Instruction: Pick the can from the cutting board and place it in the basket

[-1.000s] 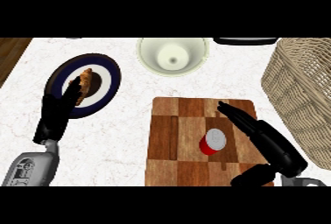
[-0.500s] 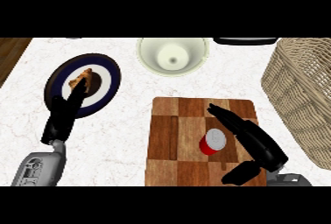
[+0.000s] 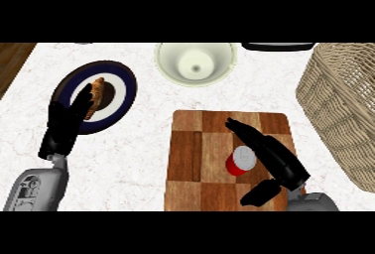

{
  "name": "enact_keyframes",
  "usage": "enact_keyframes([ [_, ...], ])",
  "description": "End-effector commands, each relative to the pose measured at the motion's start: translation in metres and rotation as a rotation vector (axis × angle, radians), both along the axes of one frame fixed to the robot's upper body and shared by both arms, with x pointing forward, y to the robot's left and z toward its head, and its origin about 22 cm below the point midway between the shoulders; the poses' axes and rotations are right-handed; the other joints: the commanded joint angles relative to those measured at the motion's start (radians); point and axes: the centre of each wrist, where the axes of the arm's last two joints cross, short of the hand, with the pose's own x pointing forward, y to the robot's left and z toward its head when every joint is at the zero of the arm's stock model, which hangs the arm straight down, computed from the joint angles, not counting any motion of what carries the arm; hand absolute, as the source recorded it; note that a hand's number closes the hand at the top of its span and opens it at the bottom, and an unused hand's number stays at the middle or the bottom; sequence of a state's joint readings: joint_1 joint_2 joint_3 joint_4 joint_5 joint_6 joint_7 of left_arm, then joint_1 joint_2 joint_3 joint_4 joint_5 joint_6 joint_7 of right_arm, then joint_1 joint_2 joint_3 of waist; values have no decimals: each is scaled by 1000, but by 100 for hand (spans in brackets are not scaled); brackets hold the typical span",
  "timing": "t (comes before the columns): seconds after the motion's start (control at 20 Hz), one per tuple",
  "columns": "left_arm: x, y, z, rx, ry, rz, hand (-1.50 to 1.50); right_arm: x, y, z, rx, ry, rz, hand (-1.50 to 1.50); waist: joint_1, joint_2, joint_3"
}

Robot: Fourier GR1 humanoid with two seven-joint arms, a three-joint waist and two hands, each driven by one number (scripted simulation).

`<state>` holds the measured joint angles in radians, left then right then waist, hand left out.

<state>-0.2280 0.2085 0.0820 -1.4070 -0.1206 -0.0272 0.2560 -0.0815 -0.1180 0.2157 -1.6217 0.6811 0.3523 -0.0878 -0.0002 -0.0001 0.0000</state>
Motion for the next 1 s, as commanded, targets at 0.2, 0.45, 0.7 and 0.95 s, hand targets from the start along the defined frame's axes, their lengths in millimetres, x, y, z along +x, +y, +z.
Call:
enact_keyframes([
  [0.2, -15, -2, -13, -20, 14, -2, 0, 6, 10, -24, -42, -19, 42, 150, 2, 0, 0],
  [0.45, 0, 0, -7, 5, -1, 10, 0, -9, 5, -12, -112, -158, 59, 150, -2, 0, 0],
  [0.7, -4, -9, -5, -12, -7, -3, 0, 3, 7, -25, -229, -201, 27, 150, 3, 0, 0],
  [0.95, 3, -6, -4, -5, 6, -9, 0, 0, 18, -24, -699, -86, -146, 150, 3, -4, -4],
])
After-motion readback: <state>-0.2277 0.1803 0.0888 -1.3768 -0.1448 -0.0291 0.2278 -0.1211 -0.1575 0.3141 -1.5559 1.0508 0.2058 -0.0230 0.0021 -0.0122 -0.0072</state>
